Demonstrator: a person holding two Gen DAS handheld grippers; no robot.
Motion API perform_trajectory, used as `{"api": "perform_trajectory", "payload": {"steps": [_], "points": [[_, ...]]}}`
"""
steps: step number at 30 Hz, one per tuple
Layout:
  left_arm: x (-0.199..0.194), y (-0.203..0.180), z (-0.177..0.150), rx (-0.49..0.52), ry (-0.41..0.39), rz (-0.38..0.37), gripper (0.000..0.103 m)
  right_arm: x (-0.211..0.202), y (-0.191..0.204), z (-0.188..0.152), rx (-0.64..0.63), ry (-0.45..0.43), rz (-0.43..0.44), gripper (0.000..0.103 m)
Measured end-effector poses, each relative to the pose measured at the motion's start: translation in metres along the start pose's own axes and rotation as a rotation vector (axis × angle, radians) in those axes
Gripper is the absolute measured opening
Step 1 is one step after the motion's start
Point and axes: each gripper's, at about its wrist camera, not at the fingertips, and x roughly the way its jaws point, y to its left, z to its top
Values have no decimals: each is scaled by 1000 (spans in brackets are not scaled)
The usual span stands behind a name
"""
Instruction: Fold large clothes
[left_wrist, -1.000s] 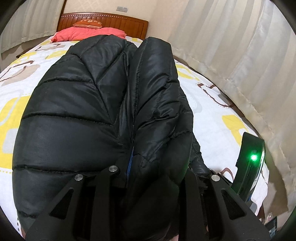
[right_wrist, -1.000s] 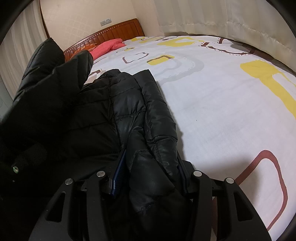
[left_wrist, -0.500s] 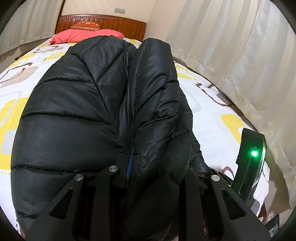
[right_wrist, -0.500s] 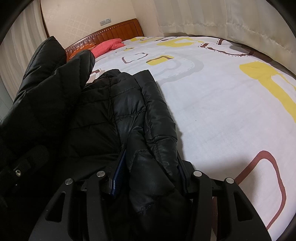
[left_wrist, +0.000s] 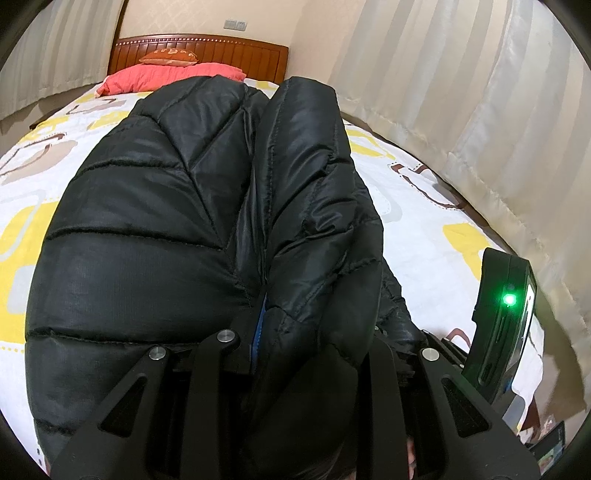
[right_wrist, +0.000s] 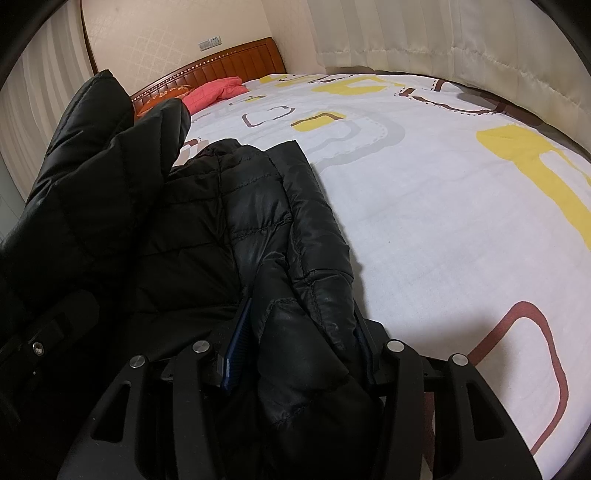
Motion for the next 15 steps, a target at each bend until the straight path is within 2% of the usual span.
{"api": "perform_trajectory", "payload": {"steps": [6, 9, 11, 13, 15], "points": [[-7, -9, 2, 22, -9, 15, 26, -10, -4, 2, 5, -1, -11, 51], [-17, -16, 5, 42, -21, 30, 31, -19, -6, 4, -4, -2, -18, 51], [-29, -20, 8, 28, -38, 7, 49, -28, -7, 4, -9, -4, -25, 51], [-41, -22, 10, 6, -60, -24, 59, -36, -8, 4, -10, -7, -24, 51], [-55, -25, 13, -1, -77, -32, 59, -45, -8, 4, -17, -10, -26, 51]]}}
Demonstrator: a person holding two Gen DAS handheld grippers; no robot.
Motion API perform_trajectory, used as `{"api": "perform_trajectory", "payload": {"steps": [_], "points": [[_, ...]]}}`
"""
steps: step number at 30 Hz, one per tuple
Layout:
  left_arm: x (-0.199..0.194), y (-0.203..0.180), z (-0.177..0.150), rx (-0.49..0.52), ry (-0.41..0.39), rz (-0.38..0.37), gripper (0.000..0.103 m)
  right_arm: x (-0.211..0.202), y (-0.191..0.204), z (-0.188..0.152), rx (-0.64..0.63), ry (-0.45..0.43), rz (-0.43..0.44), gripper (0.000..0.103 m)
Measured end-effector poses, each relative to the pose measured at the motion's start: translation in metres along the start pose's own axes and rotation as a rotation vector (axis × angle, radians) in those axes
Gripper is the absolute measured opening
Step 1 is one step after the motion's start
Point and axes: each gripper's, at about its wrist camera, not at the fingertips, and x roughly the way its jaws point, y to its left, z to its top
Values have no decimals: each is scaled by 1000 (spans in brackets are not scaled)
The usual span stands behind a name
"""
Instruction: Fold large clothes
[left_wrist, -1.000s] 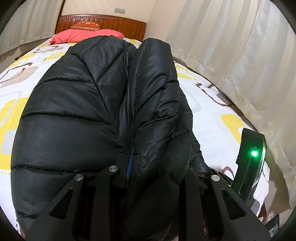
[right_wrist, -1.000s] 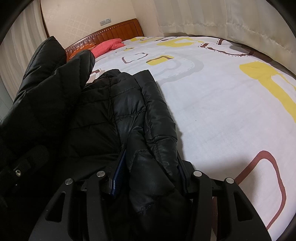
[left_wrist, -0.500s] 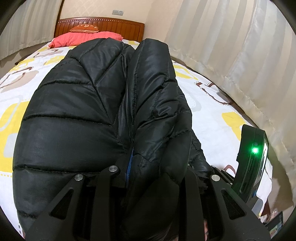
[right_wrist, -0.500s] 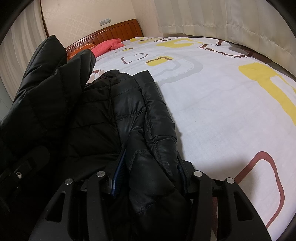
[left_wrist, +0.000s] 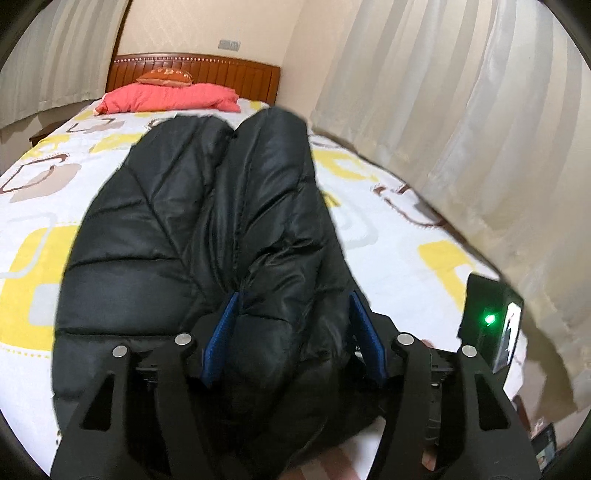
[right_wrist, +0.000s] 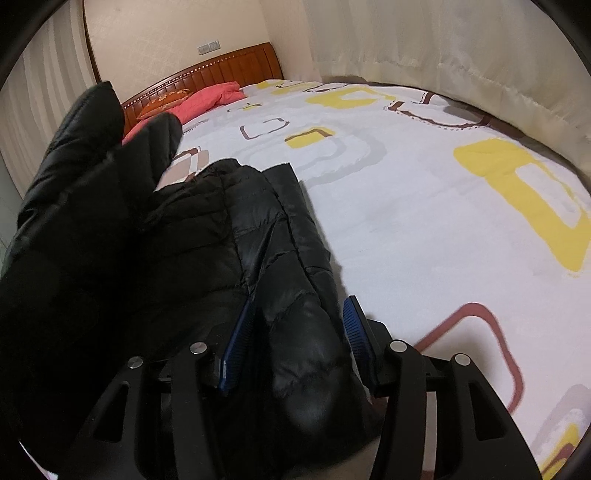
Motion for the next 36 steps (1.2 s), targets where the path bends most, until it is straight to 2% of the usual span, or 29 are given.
{"api": "perform_trajectory", "payload": {"steps": [4, 6, 10, 12, 14, 16, 19, 25, 26, 27, 28, 31, 33, 36], "points": [[-43, 8, 8, -65, -45, -66, 61, -24, -1, 3, -11, -26, -3, 52], [-76, 23, 12, -123, -106, -95, 65, -38, 0, 7, -6, -45, 5, 57], [-108, 62, 14, -197, -188, -33, 70, -60, 6, 17, 13, -84, 47, 60], [-110, 91, 10, -269, -182, 26, 70, -67, 12, 22, 28, -88, 89, 61], [-106, 124, 2, -385, -173, 49, 70, -70, 20, 25, 31, -92, 129, 66], [-102, 145, -6, -453, -165, 70, 70, -68, 32, 28, 36, -79, 189, 69], [-93, 167, -23, -503, -132, 97, 70, -54, 53, 29, 14, -21, 258, 73], [-71, 178, -44, -558, -73, 83, 70, -25, 74, 20, -3, 69, 256, 75], [-67, 176, -46, -565, -65, 78, 70, -22, 74, 19, 3, 77, 264, 72], [-65, 175, -48, -578, -56, 64, 70, -21, 73, 19, 4, 75, 267, 47], [-63, 174, -48, -584, -53, 52, 70, -21, 72, 20, -7, 77, 276, 34], [-59, 167, -44, -576, -55, 30, 70, -26, 62, 27, 2, 58, 297, 23], [-56, 158, -40, -560, -53, 9, 70, -29, 48, 32, 31, 34, 294, 21], [-47, 143, -38, -528, -37, -16, 72, -24, 22, 36, 54, 13, 242, 21]]}}
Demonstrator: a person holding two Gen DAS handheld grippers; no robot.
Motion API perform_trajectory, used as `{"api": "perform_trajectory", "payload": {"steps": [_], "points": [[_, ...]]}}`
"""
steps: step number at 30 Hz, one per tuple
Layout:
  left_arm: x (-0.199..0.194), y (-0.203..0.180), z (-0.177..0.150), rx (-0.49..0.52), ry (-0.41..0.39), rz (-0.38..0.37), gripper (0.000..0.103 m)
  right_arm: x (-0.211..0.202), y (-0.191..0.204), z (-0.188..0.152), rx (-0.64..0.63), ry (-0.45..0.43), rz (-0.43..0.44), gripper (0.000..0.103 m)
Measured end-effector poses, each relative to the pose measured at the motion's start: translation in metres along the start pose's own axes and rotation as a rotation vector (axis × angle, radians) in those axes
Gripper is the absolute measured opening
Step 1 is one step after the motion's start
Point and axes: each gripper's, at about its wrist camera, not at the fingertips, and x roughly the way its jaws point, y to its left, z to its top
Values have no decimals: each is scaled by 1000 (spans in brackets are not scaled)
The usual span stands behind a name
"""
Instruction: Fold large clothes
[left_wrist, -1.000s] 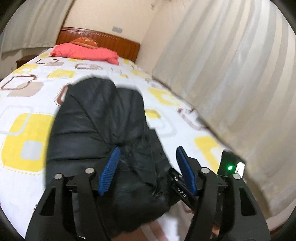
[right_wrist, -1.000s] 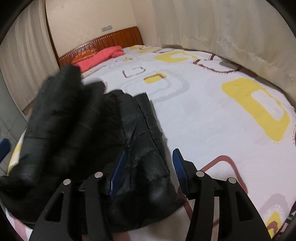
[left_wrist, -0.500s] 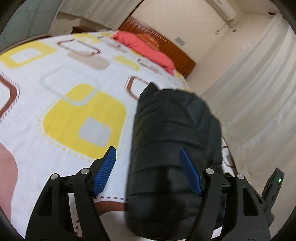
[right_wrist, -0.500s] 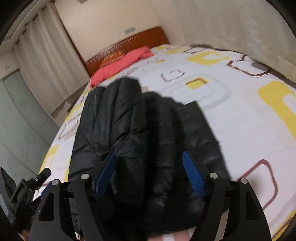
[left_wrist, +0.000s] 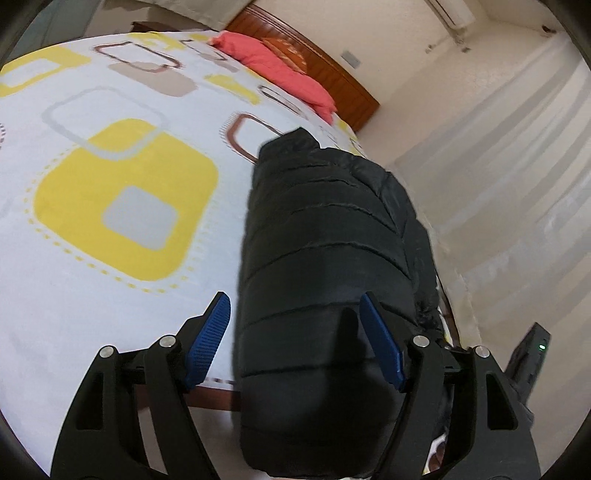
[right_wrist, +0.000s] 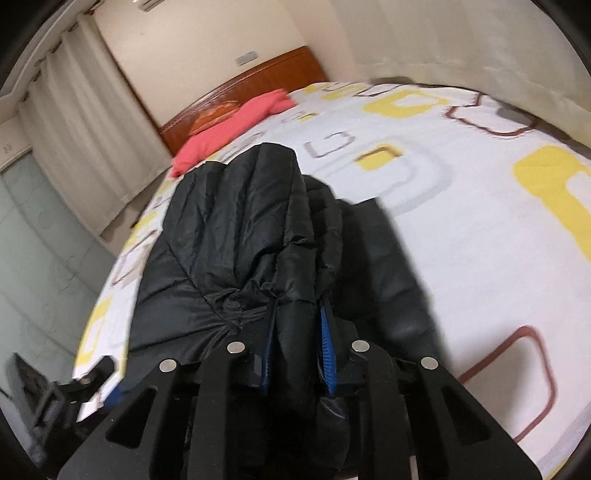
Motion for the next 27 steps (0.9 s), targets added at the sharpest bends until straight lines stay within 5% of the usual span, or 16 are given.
{"api": "perform_trajectory", "payload": {"steps": [5, 12, 18, 23, 27], "points": [[32, -19, -15, 46, 57, 18, 75, 20, -37, -11, 25, 21, -52, 22], [66, -29, -32, 145, 85, 191, 75, 38, -54, -22, 18, 27, -56, 22], [68, -23, -32, 145, 94, 176, 76, 38, -57, -24, 36, 21, -43, 22], [38, -24, -12, 118, 84, 127, 75, 24, -62, -3, 52, 99, 20, 41], [35, -29, 12, 124, 65, 87, 75, -1, -58, 23, 55, 56, 27, 55]]}}
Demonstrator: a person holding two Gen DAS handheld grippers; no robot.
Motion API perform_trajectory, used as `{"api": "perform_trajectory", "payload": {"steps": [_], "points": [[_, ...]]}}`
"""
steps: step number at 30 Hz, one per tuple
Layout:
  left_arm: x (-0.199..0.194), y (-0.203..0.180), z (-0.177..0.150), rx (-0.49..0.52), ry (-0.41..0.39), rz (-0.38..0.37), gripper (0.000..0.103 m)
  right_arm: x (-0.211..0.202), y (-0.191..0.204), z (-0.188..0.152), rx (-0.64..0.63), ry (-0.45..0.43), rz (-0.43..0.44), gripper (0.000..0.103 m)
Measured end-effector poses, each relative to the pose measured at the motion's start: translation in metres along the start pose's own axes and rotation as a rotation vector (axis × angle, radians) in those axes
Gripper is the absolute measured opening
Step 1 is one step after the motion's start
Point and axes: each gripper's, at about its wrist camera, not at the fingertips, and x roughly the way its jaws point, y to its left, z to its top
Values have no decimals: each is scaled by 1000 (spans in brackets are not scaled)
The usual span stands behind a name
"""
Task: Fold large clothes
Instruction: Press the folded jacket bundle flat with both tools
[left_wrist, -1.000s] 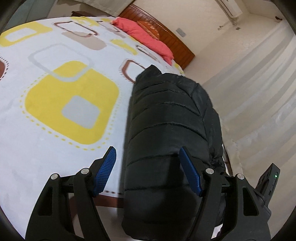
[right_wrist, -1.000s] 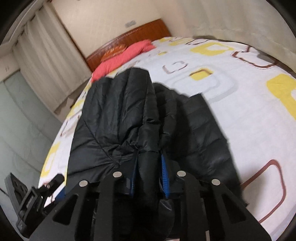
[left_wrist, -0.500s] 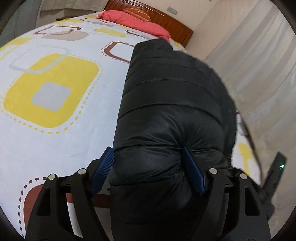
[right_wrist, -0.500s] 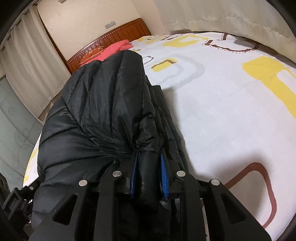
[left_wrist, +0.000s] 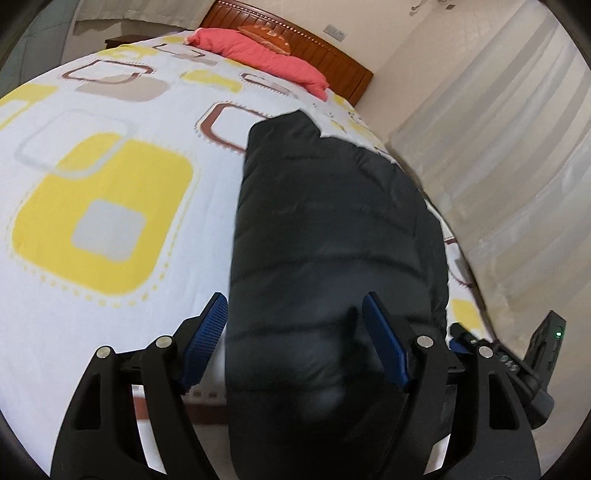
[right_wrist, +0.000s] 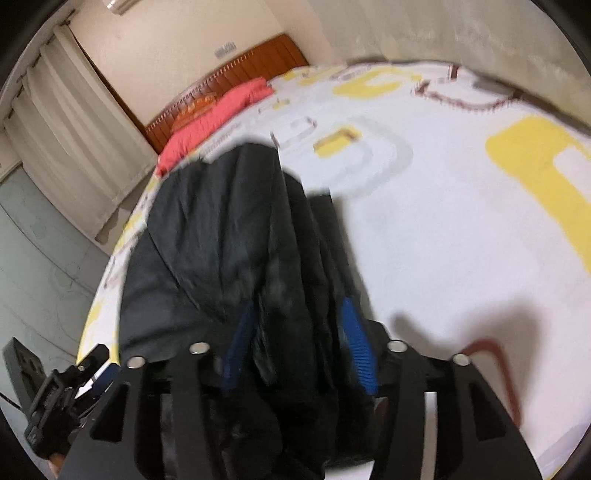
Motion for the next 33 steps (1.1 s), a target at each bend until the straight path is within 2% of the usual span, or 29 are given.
{"api": "perform_trajectory", "payload": {"steps": [5, 8, 11, 12, 13, 14, 23, 28, 33], "points": [[21, -4, 38, -55, 18, -29, 75, 7, 17, 45, 3, -13, 18, 56], [36, -10, 51, -73, 39, -38, 75, 31, 28, 65, 6, 29, 30, 56], [55, -16, 58, -70, 50, -15, 75, 55, 33, 74, -16, 64, -13, 55], [60, -17, 59, -68, 54, -9, 75, 60, 33, 75, -18, 70, -26, 50], [65, -18, 59, -65, 57, -4, 75, 68, 31, 76, -21, 77, -46, 30], [71, -20, 59, -62, 56, 0, 77, 76, 28, 76, -24, 97, -50, 28], [108, -42, 56, 50, 64, 146, 80, 115, 12, 66, -53, 108, -129, 29], [121, -40, 52, 57, 66, 175, 82, 123, 10, 58, -62, 90, -148, 29], [130, -40, 47, 72, 50, 192, 84, 130, 3, 54, -36, 79, -126, 30]]}}
